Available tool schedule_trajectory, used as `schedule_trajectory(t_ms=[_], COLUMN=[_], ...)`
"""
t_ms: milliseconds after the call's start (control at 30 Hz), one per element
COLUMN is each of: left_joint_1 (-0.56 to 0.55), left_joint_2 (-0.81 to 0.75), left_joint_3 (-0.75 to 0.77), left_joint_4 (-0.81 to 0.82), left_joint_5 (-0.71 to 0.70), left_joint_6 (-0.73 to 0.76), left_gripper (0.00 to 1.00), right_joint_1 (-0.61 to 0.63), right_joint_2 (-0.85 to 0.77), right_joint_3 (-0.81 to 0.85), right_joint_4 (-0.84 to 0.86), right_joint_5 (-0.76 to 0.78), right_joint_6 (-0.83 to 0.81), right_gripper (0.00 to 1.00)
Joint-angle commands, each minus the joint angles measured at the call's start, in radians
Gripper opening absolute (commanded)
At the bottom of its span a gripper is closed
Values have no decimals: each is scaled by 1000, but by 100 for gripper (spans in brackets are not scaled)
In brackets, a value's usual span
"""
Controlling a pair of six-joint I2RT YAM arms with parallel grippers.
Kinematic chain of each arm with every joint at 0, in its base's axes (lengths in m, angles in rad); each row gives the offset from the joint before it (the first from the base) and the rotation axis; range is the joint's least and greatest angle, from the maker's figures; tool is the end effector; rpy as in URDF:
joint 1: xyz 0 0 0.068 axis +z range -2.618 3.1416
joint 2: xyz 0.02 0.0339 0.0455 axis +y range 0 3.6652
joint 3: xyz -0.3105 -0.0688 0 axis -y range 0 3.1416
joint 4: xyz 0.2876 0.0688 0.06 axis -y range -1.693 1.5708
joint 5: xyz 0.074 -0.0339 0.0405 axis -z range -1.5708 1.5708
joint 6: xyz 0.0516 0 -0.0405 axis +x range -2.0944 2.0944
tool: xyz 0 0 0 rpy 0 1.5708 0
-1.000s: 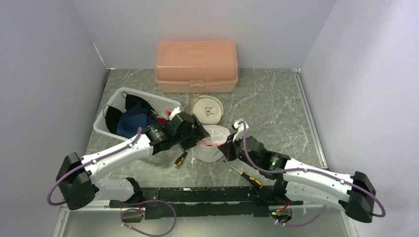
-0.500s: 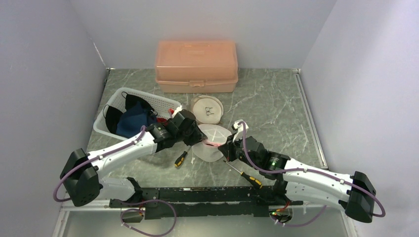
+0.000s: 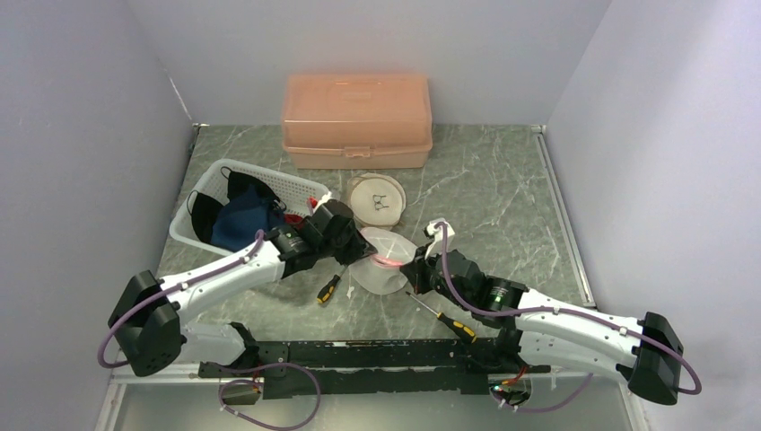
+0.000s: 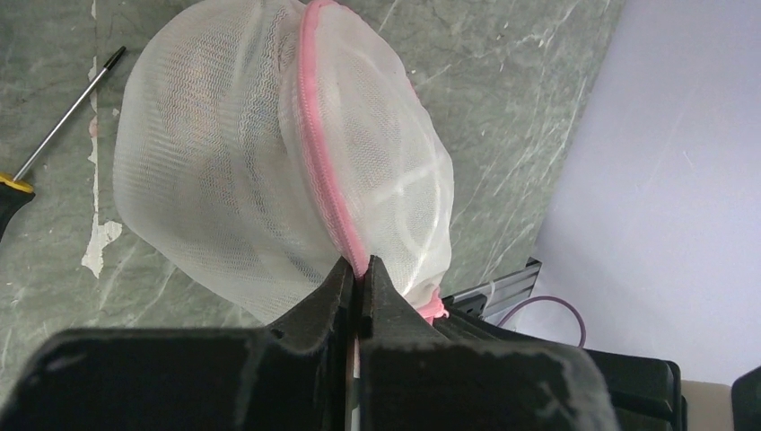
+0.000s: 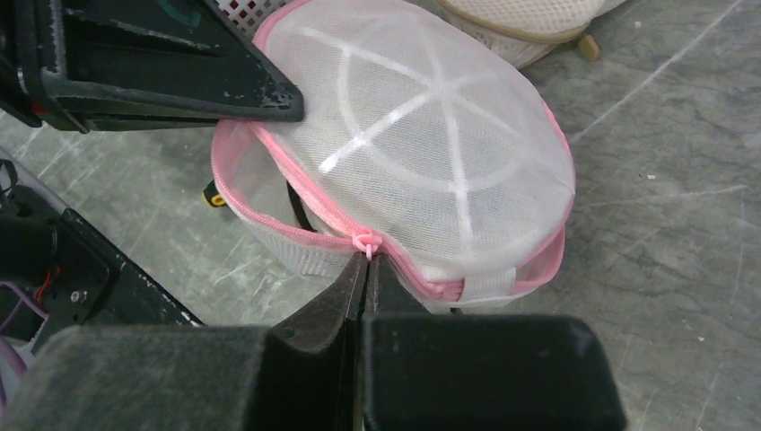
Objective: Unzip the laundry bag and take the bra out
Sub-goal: Unzip the laundry bag at the center of the board.
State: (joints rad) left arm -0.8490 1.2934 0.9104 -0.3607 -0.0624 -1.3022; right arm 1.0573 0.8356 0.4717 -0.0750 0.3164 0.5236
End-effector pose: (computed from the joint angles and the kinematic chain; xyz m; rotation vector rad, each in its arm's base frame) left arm 0.2115 -0.2355 0.2753 -0.6038 2.4641 -0.9419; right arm 0.1187 0.1778 0.2452 -0.3394 2.0276 0.6938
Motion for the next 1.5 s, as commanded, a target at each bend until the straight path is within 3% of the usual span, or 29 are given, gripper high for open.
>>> schedule_trajectory(t_ms=[0,633,700,800,900,967,1067,1267,1467], left_joint_1=[16,25,25,25,25,25,26,25,30], left_joint_2=[-51,-77,-80,-86,-101,-117,-145,-271,-306], left_joint_3=[-28,-65,-59,-47,-33,-20,8,48,98], left_joint_4=[-21,4,24,43,15,-29,-127,-300,-190], left_joint_5=[-10,31,53,85,99,103,88,-25,-92], left_joint_6=[15,44,77,130,155,180,227,390,532], left_gripper=[3,3,12,45,73,81,87,89,85], right_joint_1=[-2,-2,-3,-3,-2,-3,-3,-2,-35], right_joint_2=[-1,-50,-77,-106,-110,-113,-124,-152,-61], right_joint_3=[-13,-42,-47,-17,48,84,130,115,88], right_joint_4=[-39,-68,-37,-53,-111,-140,-180,-145,-24], right_joint_5=[92,94,49,34,33,33,55,133,174], right_joint_6=[24,61,34,22,2,-12,-22,-19,-7], right_gripper=[0,0,19,49,63,69,78,80,76])
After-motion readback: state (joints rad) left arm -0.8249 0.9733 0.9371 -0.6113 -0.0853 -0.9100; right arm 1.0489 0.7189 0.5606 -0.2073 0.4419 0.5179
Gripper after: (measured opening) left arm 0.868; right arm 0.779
